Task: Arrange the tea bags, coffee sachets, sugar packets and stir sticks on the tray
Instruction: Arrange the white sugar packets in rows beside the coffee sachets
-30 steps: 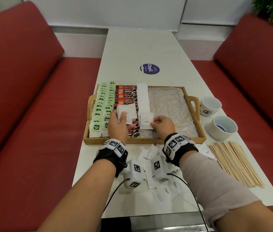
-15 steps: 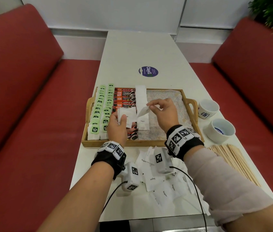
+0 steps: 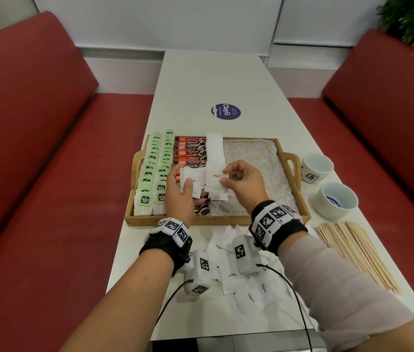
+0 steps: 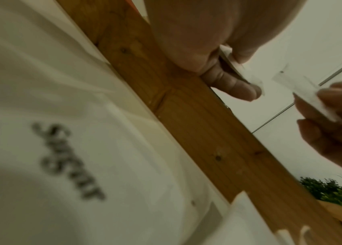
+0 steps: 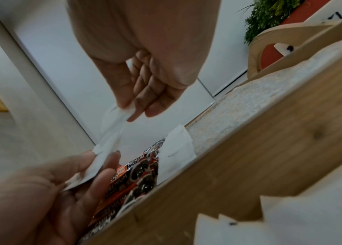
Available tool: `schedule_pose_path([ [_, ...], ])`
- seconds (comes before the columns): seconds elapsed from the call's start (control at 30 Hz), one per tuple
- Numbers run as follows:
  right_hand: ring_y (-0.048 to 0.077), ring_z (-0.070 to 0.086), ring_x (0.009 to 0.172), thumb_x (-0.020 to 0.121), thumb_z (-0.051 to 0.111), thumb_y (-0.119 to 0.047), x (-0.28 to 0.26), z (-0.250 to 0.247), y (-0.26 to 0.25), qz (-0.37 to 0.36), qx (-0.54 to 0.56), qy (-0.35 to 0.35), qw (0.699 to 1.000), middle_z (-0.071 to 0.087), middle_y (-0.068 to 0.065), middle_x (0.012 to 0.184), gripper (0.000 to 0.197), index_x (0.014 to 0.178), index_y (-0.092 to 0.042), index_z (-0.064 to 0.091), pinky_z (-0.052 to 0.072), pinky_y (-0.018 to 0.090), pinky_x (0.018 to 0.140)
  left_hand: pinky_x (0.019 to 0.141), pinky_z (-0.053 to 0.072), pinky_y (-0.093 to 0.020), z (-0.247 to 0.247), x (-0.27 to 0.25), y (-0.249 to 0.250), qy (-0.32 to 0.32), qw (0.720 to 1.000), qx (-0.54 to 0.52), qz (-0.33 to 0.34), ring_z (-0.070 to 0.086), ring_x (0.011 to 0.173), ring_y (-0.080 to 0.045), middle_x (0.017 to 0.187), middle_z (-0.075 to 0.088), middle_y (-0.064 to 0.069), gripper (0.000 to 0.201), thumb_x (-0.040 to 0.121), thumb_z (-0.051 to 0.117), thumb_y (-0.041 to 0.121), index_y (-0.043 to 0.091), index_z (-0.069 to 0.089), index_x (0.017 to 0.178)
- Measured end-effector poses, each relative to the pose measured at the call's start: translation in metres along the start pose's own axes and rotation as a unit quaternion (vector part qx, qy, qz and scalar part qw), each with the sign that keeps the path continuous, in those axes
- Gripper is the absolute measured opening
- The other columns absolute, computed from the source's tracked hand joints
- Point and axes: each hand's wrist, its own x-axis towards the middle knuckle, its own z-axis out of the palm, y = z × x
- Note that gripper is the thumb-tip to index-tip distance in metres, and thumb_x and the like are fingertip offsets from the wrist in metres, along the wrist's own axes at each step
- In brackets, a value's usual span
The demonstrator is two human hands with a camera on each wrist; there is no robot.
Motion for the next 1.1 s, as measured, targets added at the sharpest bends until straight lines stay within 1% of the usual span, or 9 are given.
schedule_pose_path([
  [0.1,0.017,0.057,0.065,0.077,0.065,0.010,0.003,-0.004,0.004,0.025,-0.006,0.057,0.998,0.058,0.003,0.073,0.036,0.085,-0.021,0.048,0.053,0.036,0.072,0.053,0.057,-0.026,0.001,-0.001,0.002,0.011,1.000,-0.019,-0.017,0.068,0.090,-0.029,0.128,0.054,-0.007,0.041,0.098,0.045,0.009,0.029,0.038,0.134],
  [0.23,0.024,0.067,0.079,0.078,0.068,0.004,0.010,-0.007,0.020,0.102,-0.040,0.090,0.990,0.065,0.004,0.081,0.031,0.087,-0.021,0.053,0.056,0.047,0.081,0.052,0.056,-0.026,0.003,-0.001,0.002,0.032,0.998,-0.049,-0.025,0.070,0.067,-0.017,0.118,0.059,-0.008,0.039,0.099,0.043,0.010,0.020,0.036,0.137],
  [0.33,0.027,0.068,0.084,0.077,0.072,0.001,0.014,-0.005,0.030,0.141,-0.108,0.073,0.981,0.066,0.004,0.081,0.026,0.079,-0.021,0.057,0.057,0.049,0.079,0.052,0.056,-0.024,0.003,0.001,0.003,0.042,0.995,-0.074,-0.044,0.069,0.080,-0.023,0.120,0.057,-0.008,0.036,0.100,0.043,0.011,0.019,0.036,0.134],
  [0.43,0.028,0.068,0.085,0.077,0.072,-0.001,0.016,0.001,0.033,0.170,-0.152,0.047,0.972,0.069,0.007,0.087,0.024,0.081,-0.021,0.058,0.058,0.046,0.077,0.053,0.057,-0.024,0.002,0.002,0.006,0.038,0.993,-0.094,-0.054,0.068,0.092,-0.030,0.124,0.055,-0.006,0.033,0.100,0.043,0.012,0.021,0.037,0.131],
  [0.53,0.025,0.067,0.087,0.078,0.071,-0.003,0.015,0.004,0.034,0.171,-0.180,0.043,0.968,0.070,0.008,0.094,0.024,0.086,-0.020,0.057,0.057,0.039,0.078,0.052,0.056,-0.024,0.002,0.001,0.007,0.030,0.995,-0.084,-0.043,0.068,0.091,-0.031,0.123,0.057,-0.007,0.029,0.099,0.045,0.012,0.025,0.039,0.124],
  [0.67,0.024,0.065,0.089,0.078,0.072,-0.008,0.015,0.006,0.034,0.164,-0.218,0.058,0.960,0.067,0.006,0.095,0.024,0.094,-0.018,0.056,0.054,0.040,0.084,0.053,0.056,-0.025,0.001,0.003,0.008,0.022,0.995,-0.084,-0.039,0.068,0.091,-0.035,0.122,0.059,-0.009,0.026,0.099,0.044,0.013,0.026,0.040,0.121],
  [0.77,0.021,0.059,0.087,0.080,0.071,-0.012,0.013,0.006,0.032,0.155,-0.252,0.059,0.954,0.060,0.002,0.094,0.028,0.103,-0.016,0.056,0.051,0.033,0.080,0.054,0.057,-0.026,0.001,0.002,0.009,0.021,0.996,-0.085,-0.035,0.069,0.090,-0.034,0.121,0.060,-0.010,0.025,0.099,0.045,0.014,0.024,0.041,0.121],
  [0.97,0.027,0.063,0.087,0.079,0.071,-0.015,0.011,0.008,0.030,0.148,-0.284,0.039,0.946,0.060,0.005,0.093,0.032,0.106,-0.014,0.052,0.055,0.040,0.077,0.054,0.058,-0.027,0.002,-0.002,0.008,0.009,0.990,-0.125,-0.063,0.069,0.074,-0.018,0.109,0.062,-0.008,0.027,0.100,0.037,0.006,0.020,0.044,0.122],
  [1.1,0.024,0.062,0.089,0.085,0.066,-0.027,0.010,0.010,0.024,0.095,-0.275,0.046,0.955,0.064,0.005,0.094,0.026,0.105,-0.015,0.054,0.051,0.037,0.081,0.061,0.060,-0.032,0.002,-0.002,0.008,0.001,0.989,-0.125,-0.077,0.068,0.081,-0.023,0.115,0.061,-0.014,0.034,0.098,0.031,0.000,0.020,0.043,0.123],
])
